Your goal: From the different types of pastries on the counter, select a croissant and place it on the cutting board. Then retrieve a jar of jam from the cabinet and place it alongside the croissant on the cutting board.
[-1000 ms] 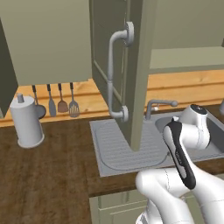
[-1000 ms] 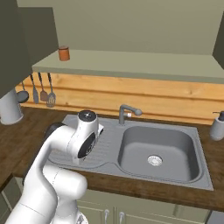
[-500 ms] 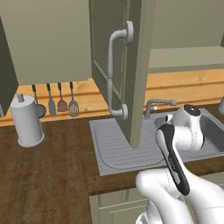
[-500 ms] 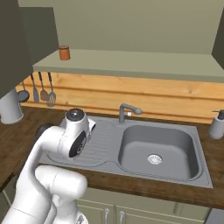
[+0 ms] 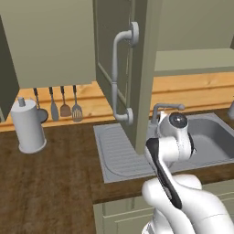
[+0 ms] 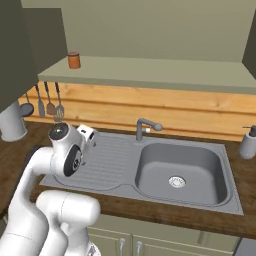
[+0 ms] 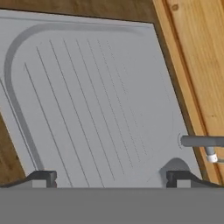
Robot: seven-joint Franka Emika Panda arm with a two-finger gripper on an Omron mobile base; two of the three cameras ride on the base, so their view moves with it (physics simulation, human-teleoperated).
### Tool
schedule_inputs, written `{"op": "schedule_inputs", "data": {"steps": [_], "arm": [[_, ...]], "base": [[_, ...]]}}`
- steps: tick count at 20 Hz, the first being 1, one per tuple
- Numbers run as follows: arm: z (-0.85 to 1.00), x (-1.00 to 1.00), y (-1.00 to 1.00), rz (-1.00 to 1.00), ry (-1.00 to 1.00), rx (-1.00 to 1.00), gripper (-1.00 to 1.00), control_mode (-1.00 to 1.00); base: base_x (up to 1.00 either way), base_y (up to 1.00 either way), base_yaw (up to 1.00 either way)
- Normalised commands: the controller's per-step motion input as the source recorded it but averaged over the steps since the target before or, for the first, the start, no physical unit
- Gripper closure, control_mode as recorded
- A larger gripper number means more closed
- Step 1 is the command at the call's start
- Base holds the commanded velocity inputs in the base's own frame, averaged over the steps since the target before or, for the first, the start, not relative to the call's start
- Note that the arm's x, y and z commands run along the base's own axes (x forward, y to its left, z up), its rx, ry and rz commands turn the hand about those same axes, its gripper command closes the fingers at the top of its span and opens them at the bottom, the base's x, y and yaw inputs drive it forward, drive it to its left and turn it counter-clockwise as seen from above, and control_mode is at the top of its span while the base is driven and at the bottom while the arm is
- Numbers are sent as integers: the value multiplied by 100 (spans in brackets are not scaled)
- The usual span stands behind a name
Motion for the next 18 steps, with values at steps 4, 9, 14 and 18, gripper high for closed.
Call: {"op": "schedule_inputs", "data": {"steps": [4,9,14,18], "arm": [[63,0,-16,0,3,4,-100,-100],[74,0,-7,4,7,22,-100,-100],[80,-1,28,0,-3,15,-100,-100],[81,-11,4,0,0,13,-100,-100]], "base": [[0,0,0],[0,0,0],[0,0,0],[0,0,0]]}}
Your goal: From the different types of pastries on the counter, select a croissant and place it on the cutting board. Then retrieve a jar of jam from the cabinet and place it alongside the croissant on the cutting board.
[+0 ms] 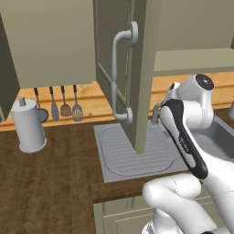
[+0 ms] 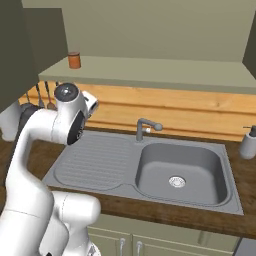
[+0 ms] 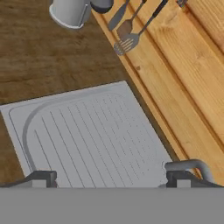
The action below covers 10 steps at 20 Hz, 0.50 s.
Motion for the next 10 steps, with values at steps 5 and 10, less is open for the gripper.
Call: {"op": "schedule_inputs", "data": {"steps": [5,10], "arm": [[75,-22,0,0,0,15,-100,-100],[82,-15,0,0,0,24,-100,-100]], "base": [[0,0,0],[0,0,0]]}}
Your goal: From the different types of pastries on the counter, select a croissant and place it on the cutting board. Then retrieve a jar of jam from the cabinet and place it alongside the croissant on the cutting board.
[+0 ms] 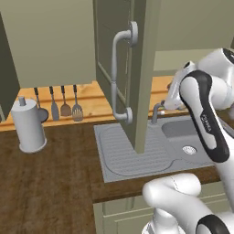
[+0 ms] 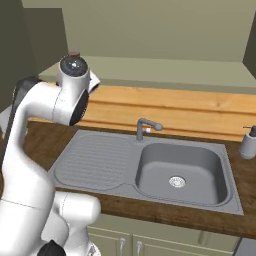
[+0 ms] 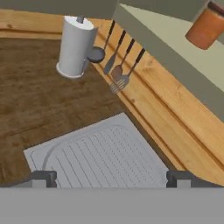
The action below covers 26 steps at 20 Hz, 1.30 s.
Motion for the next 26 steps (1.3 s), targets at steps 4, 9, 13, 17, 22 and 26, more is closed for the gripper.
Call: {"op": "schedule_inputs", "data": {"steps": [4,9,13,17,22,26], "arm": [[49,0,0,0,0,30,-100,-100],[13,8,-3,0,0,28,-100,-100],[24,43,25,0,0,17,-100,-100],[45,21,38,-7,-2,3,-100,-100],[49,10,42,-22,0,0,-100,-100],[8,16,10,-22,4,-2,-100,-100]], "base": [[0,0,0],[0,0,0],[0,0,0],[0,0,0],[0,0,0],[0,0,0]]}}
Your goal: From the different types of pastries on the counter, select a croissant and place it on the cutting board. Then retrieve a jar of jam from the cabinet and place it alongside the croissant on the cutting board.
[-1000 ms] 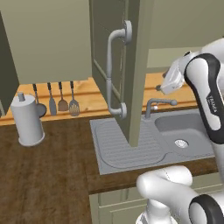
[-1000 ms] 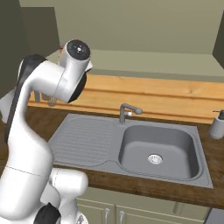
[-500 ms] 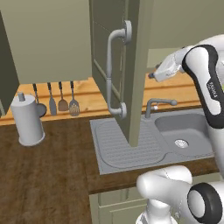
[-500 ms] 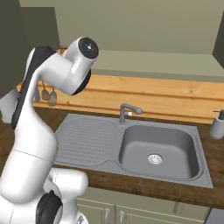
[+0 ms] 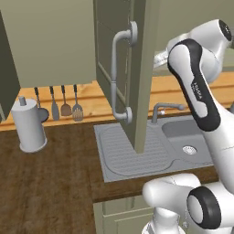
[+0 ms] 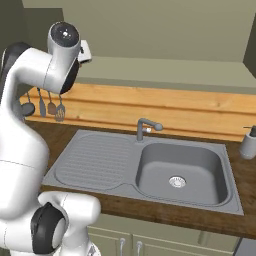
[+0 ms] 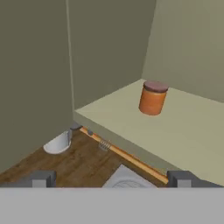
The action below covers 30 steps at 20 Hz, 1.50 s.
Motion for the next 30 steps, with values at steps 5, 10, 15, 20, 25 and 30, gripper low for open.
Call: {"op": "schedule_inputs", "data": {"steps": [5,10,15,20,25,30], "arm": [[1,24,5,-15,5,1,-100,-100],[4,4,28,-9,6,8,-100,-100],[-12,34,1,-7,3,4,-100,-100],[-3,41,1,-12,0,0,-100,-100],[0,46,15,-15,3,3,-100,-100],[0,43,14,-14,4,3,-100,-100]], "base": [[0,0,0],[0,0,0],[0,0,0],[0,0,0],[0,0,0],[0,0,0]]}}
